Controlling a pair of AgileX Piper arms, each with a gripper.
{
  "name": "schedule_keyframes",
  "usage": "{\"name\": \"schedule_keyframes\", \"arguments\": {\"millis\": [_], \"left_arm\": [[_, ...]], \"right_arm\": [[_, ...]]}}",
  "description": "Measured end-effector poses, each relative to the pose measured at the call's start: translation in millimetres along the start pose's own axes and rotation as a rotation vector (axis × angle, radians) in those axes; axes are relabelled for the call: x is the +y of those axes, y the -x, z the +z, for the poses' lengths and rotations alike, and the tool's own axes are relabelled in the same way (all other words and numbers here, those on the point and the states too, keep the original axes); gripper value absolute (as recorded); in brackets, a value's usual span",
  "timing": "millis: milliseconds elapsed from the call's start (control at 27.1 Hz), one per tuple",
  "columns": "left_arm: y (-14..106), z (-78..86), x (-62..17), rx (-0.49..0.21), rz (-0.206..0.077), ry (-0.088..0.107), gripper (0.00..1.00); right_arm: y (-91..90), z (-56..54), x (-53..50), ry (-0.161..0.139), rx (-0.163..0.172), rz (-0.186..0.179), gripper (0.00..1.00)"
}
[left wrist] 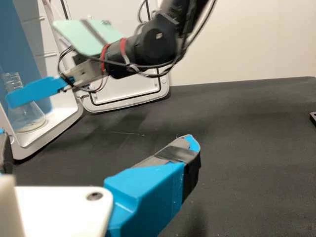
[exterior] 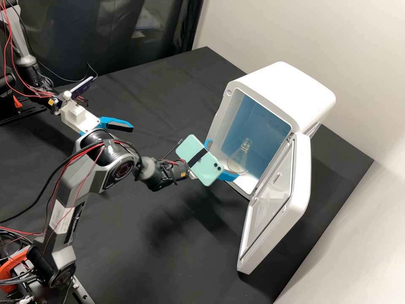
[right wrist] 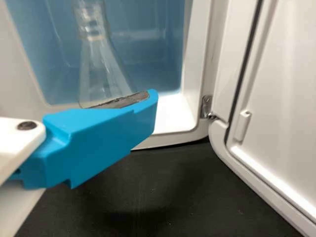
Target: Place the flask in the incubator
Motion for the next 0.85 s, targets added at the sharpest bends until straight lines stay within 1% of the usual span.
{"name": "schedule_keyframes", "arguments": {"millis": [37,74,184,221,295,332,369,406,479,553,627,664,700,848], "left_arm": [[0.0,0.0,0.0,0.0,0.0,0.0,1.0],[0.0,-0.2,0.0,0.002,0.0,0.001,1.0],[0.0,-0.6,0.1,0.007,0.001,0.003,1.0],[0.0,-1.1,0.2,0.012,0.002,0.006,1.0],[0.0,-2.3,1.7,0.025,0.019,0.013,1.0],[0.1,-2.9,2.8,0.031,0.031,0.015,1.0],[0.1,-3.2,3.3,0.035,0.037,0.014,1.0],[0.1,-3.3,3.8,0.038,0.043,0.015,1.0],[0.2,-3.6,4.7,0.041,0.052,0.017,1.0],[1.5,-3.5,4.3,0.041,0.057,0.018,1.0],[2.9,-3.5,2.8,0.042,0.05,0.019,1.0],[3.0,-3.5,2.7,0.042,0.05,0.019,1.0],[4.0,-3.4,2.2,0.042,0.048,0.022,1.0],[7.7,-2.4,6.0,0.04,0.064,0.041,1.0]], "right_arm": [[5.6,1.1,0.7,0.004,0.005,0.005,1.0],[14.2,1.0,3.5,0.007,0.018,0.021,1.0],[29.8,0.1,7.2,0.007,0.045,0.047,1.0],[35.9,0.3,8.1,0.005,0.058,0.061,1.0],[51.0,2.6,8.4,-0.006,0.101,0.102,1.0],[56.2,4.0,8.9,-0.021,0.119,0.117,1.0],[60.5,5.0,8.9,-0.039,0.137,0.123,1.0],[65.2,7.1,8.3,-0.059,0.149,0.122,1.0],[71.5,9.1,10.7,-0.1,0.171,0.124,1.0],[76.3,10.8,12.6,-0.118,0.172,0.127,1.0],[79.8,12.4,13.2,-0.125,0.167,0.126,1.0],[80.9,12.0,13.8,-0.128,0.17,0.128,1.0],[80.9,11.9,13.9,-0.132,0.17,0.128,1.0],[81.2,11.2,14.5,-0.134,0.175,0.131,1.0]]}}
